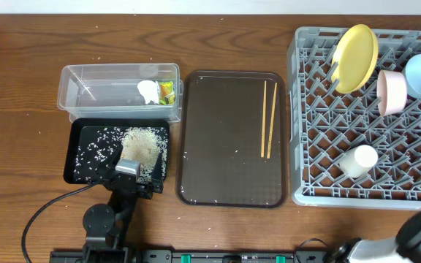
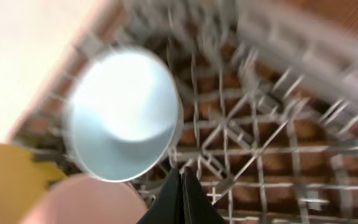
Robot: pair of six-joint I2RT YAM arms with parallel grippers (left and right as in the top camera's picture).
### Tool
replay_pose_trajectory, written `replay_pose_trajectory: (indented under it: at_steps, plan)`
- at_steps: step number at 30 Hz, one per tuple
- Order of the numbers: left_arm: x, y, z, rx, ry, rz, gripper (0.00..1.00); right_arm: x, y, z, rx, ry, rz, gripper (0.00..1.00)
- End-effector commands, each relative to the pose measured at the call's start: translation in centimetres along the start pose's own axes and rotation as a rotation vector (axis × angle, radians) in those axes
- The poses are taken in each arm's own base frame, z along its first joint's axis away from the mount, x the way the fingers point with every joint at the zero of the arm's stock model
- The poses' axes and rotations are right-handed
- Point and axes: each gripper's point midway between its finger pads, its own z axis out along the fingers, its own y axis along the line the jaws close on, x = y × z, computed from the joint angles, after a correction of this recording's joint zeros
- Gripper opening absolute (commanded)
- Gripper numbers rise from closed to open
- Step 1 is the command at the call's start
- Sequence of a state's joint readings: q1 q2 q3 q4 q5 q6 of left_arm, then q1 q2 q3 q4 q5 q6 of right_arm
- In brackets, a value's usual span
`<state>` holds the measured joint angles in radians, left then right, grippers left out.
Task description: Sort waste into correct bins and load items into the dishwasher rack
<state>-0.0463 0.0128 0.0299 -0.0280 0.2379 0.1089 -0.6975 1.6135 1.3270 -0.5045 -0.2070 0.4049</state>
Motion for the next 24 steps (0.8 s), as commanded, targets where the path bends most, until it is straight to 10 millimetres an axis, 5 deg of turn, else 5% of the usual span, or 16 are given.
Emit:
replay_pose_trajectory:
  at_steps: [1,4,7,15,18,21,23,24]
  plan:
    - [1.5,-0.2,0.2,0.016,0.037,0.002,0.95,-2.2,0.0,-2.9,0.039,-0.102,-0.05,0.04]
    - [1.5,-0.2,0.2,0.016,0.037,0.002,0.95,-1.3,0.4,-2.3,0.031,-0.068,-0.055,0.4]
    - [1.5,-0.2,0.2,0.016,0.037,0.002,0.95,-0.2,0.4,-0.5,0.038,-0.026,-0.061,0.55]
    - [1.5,-0.2,0.2,0.016,0.037,0.002,0.95,1.7,-1.7,5.0,0.081,0.049,-0.018,0.59]
    - [1.5,-0.2,0.2,0.016,0.037,0.002,0.95,2.6,-2.4,6.9,0.092,0.076,0.002,0.54]
    - [1.5,-0.2,0.2,0.016,0.037,0.002,0.95,3.8,-3.3,8.5,0.11,0.114,0.01,0.3]
    - [1.5,-0.2,0.2,0.016,0.037,0.002,0.95,4.2,-3.7,9.0,0.118,0.129,0.011,0.04]
    - [1.5,-0.2,0.2,0.016,0.037,0.002,0.95,4.2,-3.8,9.0,0.12,0.129,0.013,0.01]
